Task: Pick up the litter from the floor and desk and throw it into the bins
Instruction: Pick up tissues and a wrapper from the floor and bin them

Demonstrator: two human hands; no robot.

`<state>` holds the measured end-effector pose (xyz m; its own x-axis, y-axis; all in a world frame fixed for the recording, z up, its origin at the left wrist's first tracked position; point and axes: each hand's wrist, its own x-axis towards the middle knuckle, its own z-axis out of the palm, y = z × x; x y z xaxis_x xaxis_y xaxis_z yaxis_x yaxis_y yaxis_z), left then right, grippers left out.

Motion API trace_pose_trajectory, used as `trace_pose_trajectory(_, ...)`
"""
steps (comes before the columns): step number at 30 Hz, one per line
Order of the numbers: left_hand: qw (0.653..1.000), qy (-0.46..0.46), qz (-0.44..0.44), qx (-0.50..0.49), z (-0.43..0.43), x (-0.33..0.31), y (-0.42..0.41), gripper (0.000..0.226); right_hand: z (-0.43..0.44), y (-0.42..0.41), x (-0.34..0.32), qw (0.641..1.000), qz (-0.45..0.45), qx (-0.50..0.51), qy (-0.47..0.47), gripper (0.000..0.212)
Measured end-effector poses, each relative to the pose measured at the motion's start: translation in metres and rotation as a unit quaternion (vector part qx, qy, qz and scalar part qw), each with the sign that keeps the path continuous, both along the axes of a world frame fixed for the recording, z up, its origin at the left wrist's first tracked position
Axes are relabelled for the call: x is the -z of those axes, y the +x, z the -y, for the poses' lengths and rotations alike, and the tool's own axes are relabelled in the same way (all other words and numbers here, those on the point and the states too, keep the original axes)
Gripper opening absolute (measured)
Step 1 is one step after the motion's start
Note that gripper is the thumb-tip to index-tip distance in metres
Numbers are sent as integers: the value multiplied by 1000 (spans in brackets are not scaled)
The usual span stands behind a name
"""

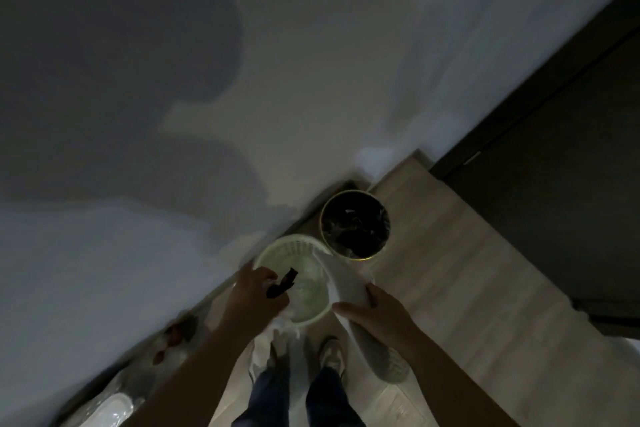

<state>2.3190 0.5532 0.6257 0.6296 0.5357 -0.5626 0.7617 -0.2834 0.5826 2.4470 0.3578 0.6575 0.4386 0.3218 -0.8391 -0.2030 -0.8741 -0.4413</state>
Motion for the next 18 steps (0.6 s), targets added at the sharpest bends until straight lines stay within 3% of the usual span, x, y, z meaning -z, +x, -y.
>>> trace_pose_trajectory(11, 996, -16, -74, 42, -16, 123, 47, 61, -16, 21, 111, 999, -12, -3, -52, 90)
trace_pose_trajectory(16, 991, -8, -100, 86, -23, 144, 47, 39, -18, 21, 141, 997, -25, -19, -77, 116)
trace_pose_trajectory(18, 989, -9, -106, 105, -27, 149, 42, 35, -21, 18, 156, 995, -29, -30, -93, 117)
